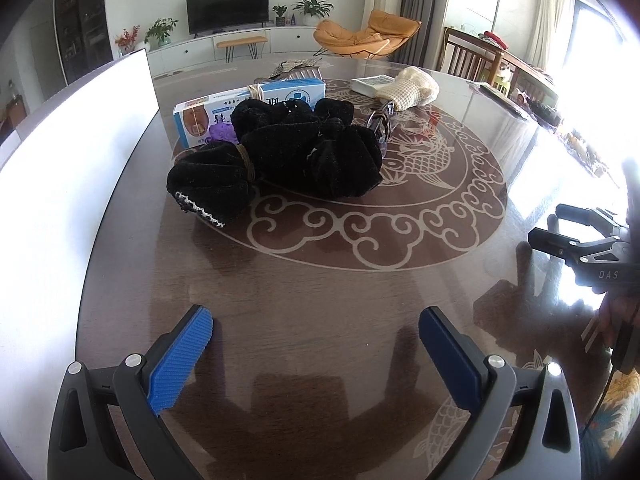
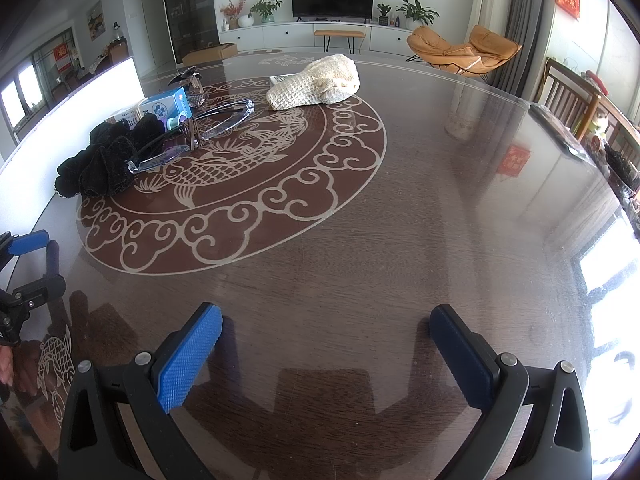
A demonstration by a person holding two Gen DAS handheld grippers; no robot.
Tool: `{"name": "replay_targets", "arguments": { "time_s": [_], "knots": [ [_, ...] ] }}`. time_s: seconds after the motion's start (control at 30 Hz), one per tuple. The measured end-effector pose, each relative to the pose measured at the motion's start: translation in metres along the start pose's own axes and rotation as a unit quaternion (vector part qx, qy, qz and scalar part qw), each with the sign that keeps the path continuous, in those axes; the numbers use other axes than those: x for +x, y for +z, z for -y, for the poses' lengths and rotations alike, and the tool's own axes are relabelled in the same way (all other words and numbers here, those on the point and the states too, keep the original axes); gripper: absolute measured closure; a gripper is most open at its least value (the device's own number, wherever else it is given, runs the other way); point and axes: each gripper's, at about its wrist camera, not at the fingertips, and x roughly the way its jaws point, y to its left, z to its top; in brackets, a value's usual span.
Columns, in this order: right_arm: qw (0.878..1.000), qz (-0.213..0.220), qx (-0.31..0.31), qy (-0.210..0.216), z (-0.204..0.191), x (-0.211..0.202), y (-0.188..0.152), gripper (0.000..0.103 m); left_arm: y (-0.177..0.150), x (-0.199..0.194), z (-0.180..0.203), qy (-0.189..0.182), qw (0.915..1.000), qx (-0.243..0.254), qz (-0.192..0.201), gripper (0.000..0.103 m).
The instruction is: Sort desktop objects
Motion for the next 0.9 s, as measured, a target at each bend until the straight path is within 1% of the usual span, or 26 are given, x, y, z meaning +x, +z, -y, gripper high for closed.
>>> {"name": "replay_targets", "arguments": {
  "time_s": [0.1,0.27,0.33,0.4,0.47,0.53,0.6,0.67,0.77,0.8,0.83,0.87,0.9],
  "knots": [
    [1.0,0.0,0.0,0.0,0.0,0.0,0.0,0.0,-0.001,0.001,0.004,0.018,0.9997,0.012,-0.006,0.0],
    [1.0,-0.001,0.0,0.0,0.0,0.0,0.0,0.0,-0.001,0.0,0.004,0.02,0.9998,0.008,-0.004,0.0],
    [1.0,-0.018,0.0,0.004,-0.002,0.002,0.008,0.0,0.0,0.0,0.004,0.021,0.9997,0.007,-0.004,0.0],
    [0.999,-0.019,0.01,0.029,-0.009,0.006,0.024,0.0,0.0,0.0,0.005,0.022,0.9997,0.006,-0.004,0.0],
    [0.997,-0.013,0.024,0.068,-0.022,0.011,0.051,0.0,-0.001,0.0,0.004,0.023,0.9997,0.005,-0.004,0.0],
    [0.995,-0.016,0.031,0.09,-0.038,0.021,0.082,0.0,-0.001,0.0,0.003,0.025,0.9997,0.002,-0.003,0.0],
    [0.994,-0.026,0.035,0.098,-0.058,0.038,0.113,0.0,0.0,0.0,0.002,0.026,0.9997,0.0,-0.003,0.0],
    [0.995,-0.036,0.035,0.083,-0.075,0.056,0.137,0.001,-0.001,0.0,0.002,0.026,0.9996,-0.001,-0.003,0.0],
    [0.996,-0.059,0.035,0.064,-0.093,0.083,0.154,0.013,0.0,0.0,0.001,0.027,0.9996,-0.001,-0.003,0.0],
    [0.996,-0.065,0.033,0.059,-0.097,0.09,0.156,0.02,0.0,0.0,0.001,0.026,0.9996,-0.001,-0.003,0.0],
    [0.996,-0.071,0.028,0.051,-0.101,0.095,0.157,0.025,0.0,0.0,0.001,0.026,0.9996,-0.001,-0.003,0.0],
    [0.997,-0.061,0.016,0.036,-0.105,0.094,0.158,0.029,0.0,0.0,0.001,0.026,0.9997,-0.001,-0.003,0.0],
    [0.998,-0.06,0.006,0.028,-0.108,0.094,0.157,0.038,0.0,0.0,0.001,0.026,0.9997,-0.001,-0.003,0.0]
  ]
}}
